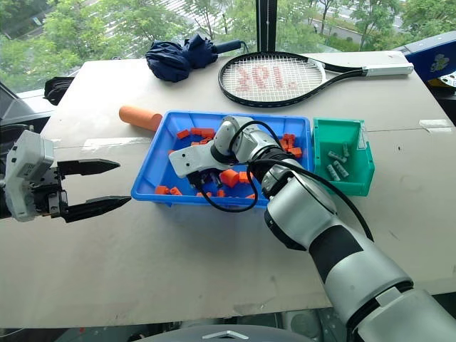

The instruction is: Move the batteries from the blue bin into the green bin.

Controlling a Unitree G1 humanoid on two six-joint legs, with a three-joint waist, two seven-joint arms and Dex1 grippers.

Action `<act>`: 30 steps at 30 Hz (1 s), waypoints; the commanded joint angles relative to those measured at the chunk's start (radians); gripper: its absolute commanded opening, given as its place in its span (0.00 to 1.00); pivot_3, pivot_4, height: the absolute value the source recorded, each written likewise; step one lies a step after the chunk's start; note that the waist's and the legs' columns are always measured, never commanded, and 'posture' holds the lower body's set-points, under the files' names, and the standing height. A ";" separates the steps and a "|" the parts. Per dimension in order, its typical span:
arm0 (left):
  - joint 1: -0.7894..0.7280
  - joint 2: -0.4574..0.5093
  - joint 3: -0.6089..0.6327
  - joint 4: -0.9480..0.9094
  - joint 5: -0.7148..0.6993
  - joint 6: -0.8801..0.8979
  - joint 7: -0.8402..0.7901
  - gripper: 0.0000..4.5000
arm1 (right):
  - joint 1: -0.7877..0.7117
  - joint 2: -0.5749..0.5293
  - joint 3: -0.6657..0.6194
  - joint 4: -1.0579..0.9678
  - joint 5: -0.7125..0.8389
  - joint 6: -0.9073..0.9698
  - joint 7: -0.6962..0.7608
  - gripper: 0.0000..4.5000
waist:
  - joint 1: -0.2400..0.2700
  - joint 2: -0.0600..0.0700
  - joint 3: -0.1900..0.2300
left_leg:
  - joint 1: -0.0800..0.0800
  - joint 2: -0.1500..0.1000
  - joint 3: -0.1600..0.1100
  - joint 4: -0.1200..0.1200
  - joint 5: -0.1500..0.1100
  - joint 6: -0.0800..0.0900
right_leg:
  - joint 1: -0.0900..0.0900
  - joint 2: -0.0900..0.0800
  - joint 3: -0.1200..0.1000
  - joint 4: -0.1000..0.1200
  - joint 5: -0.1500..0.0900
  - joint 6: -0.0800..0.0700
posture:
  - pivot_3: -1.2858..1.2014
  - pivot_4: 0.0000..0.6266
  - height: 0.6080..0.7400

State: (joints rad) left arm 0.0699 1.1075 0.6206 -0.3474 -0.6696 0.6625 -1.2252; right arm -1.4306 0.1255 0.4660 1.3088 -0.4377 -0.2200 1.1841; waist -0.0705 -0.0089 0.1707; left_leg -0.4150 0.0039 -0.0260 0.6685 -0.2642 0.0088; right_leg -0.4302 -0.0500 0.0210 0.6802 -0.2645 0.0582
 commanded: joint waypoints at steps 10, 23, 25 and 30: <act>-0.078 0.006 -0.036 0.009 -0.013 -0.036 -0.002 1.00 | -0.024 -0.102 -0.182 -0.166 0.203 0.138 0.175 0.08 | 0.004 0.000 0.000 | -0.001 0.000 0.000 0.000 0.000 0.000 | 0.000 -0.001 -0.001 0.000 0.000 0.000 | 0.52 0.24 1.00; -0.398 -0.063 -0.275 -0.012 -0.136 -0.008 0.012 1.00 | 0.450 -0.556 -0.483 -1.338 0.497 0.988 0.104 0.08 | 0.036 -0.001 0.000 | -0.004 -0.001 -0.002 0.003 0.000 0.001 | 0.000 -0.003 -0.003 0.000 0.000 0.000 | 0.52 0.24 1.00; -0.461 -0.080 -0.312 -0.003 -0.154 -0.004 0.008 1.00 | 0.535 -0.634 -0.571 -1.515 0.536 1.156 0.054 0.08 | 0.043 -0.001 0.000 | -0.004 -0.001 -0.002 0.003 0.000 0.001 | 0.000 -0.002 -0.002 0.000 0.000 0.000 | 0.52 0.24 1.00; -0.650 -0.159 -0.429 0.046 -0.150 0.002 0.009 1.00 | 0.787 -0.848 -0.782 -1.759 0.569 1.401 -0.071 0.08 | 0.056 -0.001 -0.001 | -0.003 -0.002 -0.001 0.005 -0.003 0.007 | 0.004 -0.001 -0.002 0.000 0.000 0.000 | 0.52 0.24 1.00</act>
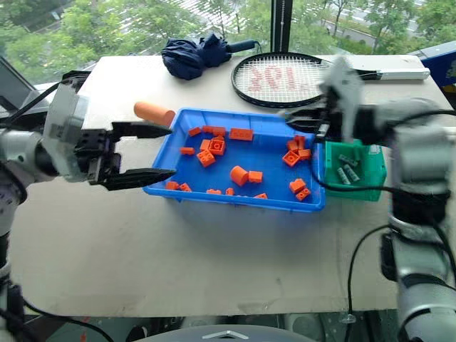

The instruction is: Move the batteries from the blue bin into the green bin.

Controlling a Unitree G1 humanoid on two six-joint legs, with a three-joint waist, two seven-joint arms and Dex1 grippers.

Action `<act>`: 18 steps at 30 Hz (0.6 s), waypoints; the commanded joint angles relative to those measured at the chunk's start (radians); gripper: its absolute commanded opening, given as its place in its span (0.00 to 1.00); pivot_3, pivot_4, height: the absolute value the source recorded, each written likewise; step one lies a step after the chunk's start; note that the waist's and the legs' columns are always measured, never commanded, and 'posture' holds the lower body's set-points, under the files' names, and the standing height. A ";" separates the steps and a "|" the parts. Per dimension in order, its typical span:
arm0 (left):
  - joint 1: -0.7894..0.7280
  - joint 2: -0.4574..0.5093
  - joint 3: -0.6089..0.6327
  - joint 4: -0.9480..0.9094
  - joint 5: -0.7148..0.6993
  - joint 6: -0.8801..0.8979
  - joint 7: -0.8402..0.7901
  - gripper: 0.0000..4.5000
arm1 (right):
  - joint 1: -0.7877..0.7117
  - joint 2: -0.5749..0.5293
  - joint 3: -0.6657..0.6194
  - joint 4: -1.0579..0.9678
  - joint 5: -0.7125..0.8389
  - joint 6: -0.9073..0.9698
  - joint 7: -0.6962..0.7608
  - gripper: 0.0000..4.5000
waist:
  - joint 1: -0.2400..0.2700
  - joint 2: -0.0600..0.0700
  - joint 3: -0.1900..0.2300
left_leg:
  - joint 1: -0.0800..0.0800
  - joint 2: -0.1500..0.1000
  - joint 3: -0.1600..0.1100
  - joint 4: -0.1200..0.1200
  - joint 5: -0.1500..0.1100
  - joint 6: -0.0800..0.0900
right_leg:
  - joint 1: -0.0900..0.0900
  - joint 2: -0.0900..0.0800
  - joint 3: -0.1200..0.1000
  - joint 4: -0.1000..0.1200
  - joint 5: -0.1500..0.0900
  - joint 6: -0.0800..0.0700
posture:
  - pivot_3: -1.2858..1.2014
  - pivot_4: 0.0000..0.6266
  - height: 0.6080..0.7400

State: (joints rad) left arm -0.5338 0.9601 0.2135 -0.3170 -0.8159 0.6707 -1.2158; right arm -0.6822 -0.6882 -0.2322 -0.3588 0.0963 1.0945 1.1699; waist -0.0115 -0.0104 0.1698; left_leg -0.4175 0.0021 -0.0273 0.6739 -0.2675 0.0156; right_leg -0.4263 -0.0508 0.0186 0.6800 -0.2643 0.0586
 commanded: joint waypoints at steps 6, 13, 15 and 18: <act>-0.162 -0.071 -0.108 0.070 0.035 -0.029 -0.022 1.00 | 0.244 -0.084 -0.172 -0.098 0.043 0.076 -0.206 0.08 | -0.021 0.001 0.000 | 0.005 0.000 0.003 0.001 0.000 0.001 | 0.003 0.004 0.004 0.001 0.000 0.000 | 0.52 0.24 1.00; -0.196 -0.074 -0.130 0.092 0.066 -0.040 -0.043 1.00 | 0.246 -0.050 -0.176 -0.038 0.092 -0.006 -0.325 0.27 | -0.026 0.001 0.000 | 0.004 0.001 0.002 0.001 0.000 0.001 | 0.003 0.004 0.003 0.000 0.000 0.000 | 0.52 0.24 1.00; -0.192 -0.073 -0.124 0.086 0.071 -0.032 -0.029 1.00 | 0.246 -0.052 -0.187 -0.033 0.122 -0.015 -0.334 0.42 | -0.025 0.001 0.000 | 0.004 0.001 0.001 0.001 0.000 0.001 | 0.003 0.004 0.003 -0.001 0.000 0.000 | 0.52 0.24 1.00; -0.136 -0.060 -0.113 0.045 0.085 -0.029 -0.007 1.00 | 0.266 -0.050 -0.218 -0.035 0.157 -0.033 -0.358 0.78 | -0.024 0.001 0.000 | 0.004 0.001 0.001 0.002 0.000 0.001 | 0.003 0.004 0.003 -0.001 0.000 0.000 | 0.52 0.24 1.00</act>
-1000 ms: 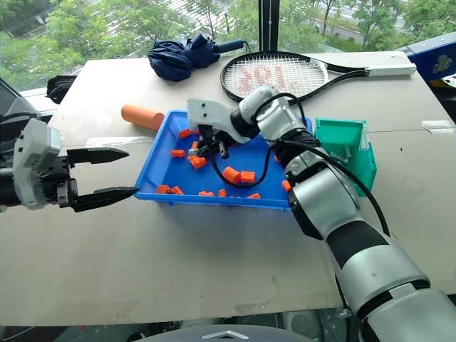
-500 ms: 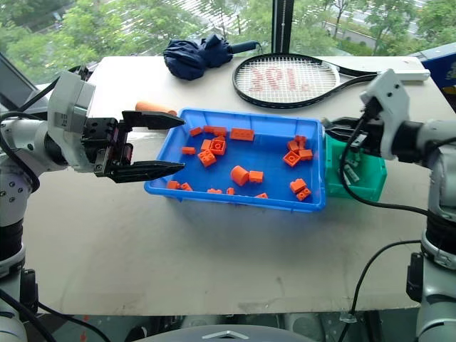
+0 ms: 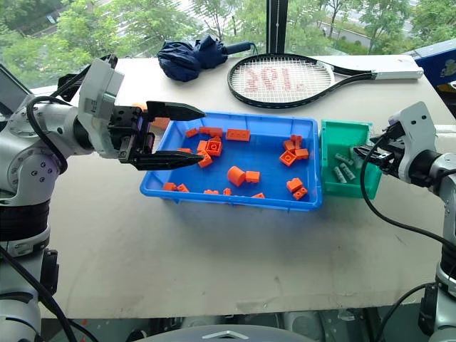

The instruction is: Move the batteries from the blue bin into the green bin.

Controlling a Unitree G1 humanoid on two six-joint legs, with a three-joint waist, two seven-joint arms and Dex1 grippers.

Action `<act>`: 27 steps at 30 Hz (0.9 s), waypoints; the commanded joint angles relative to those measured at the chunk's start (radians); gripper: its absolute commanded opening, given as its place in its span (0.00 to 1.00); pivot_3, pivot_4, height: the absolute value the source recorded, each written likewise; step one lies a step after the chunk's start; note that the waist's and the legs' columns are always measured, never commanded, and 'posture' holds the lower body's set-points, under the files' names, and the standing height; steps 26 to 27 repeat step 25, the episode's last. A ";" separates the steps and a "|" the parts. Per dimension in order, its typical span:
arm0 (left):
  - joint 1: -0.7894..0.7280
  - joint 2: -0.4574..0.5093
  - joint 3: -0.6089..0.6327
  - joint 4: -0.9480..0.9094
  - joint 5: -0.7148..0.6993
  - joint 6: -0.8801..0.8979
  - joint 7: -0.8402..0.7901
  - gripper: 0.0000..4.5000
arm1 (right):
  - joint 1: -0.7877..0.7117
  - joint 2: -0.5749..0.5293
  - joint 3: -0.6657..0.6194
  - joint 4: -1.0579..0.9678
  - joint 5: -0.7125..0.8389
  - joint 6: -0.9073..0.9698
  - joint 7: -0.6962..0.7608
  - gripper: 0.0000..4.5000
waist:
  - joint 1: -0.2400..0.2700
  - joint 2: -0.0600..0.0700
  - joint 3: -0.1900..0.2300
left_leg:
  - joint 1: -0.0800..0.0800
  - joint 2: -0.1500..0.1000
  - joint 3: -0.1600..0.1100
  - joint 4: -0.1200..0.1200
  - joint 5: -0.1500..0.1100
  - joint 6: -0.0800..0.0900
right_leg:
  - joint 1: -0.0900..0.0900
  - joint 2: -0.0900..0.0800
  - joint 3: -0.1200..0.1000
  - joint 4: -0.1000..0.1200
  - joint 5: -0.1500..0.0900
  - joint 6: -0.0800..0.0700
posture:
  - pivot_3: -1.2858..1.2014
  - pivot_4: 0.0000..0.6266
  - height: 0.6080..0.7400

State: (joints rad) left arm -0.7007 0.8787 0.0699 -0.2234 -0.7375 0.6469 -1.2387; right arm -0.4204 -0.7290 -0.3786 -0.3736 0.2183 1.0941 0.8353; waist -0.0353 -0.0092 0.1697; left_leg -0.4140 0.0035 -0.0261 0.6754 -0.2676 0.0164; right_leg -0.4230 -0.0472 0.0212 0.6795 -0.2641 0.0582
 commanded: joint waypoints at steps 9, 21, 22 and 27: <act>0.355 -0.009 0.143 -0.336 -0.098 0.102 0.227 1.00 | 0.438 0.086 -0.300 -0.182 0.324 -0.265 0.213 0.99 | 0.020 0.000 0.000 | 0.000 0.002 -0.002 0.000 -0.001 0.001 | 0.003 0.000 -0.001 -0.002 0.000 0.000 | 0.52 0.24 1.00; 1.010 -0.171 0.106 -0.406 0.249 -0.248 0.359 1.00 | 0.796 0.093 -0.225 0.158 0.209 -0.843 0.391 0.99 | 0.026 0.000 -0.001 | 0.027 0.003 0.002 -0.004 -0.003 0.004 | 0.028 -0.001 0.002 -0.007 -0.001 -0.001 | 0.52 0.24 1.00; 1.021 -0.185 0.099 -0.397 0.265 -0.265 0.367 1.00 | 0.793 0.088 -0.216 0.174 0.210 -0.860 0.392 0.99 | 0.026 0.001 -0.002 | 0.028 0.003 0.003 -0.004 -0.003 0.004 | 0.028 -0.001 0.002 -0.007 -0.001 -0.001 | 0.52 0.24 1.00; 1.047 -0.202 0.074 -0.374 0.306 -0.320 0.360 1.00 | 0.779 0.074 -0.187 0.204 0.220 -0.877 0.381 0.99 | 0.027 0.001 -0.002 | 0.031 0.003 0.004 -0.005 -0.003 0.005 | 0.032 -0.001 0.004 -0.009 -0.003 -0.004 | 0.52 0.24 1.00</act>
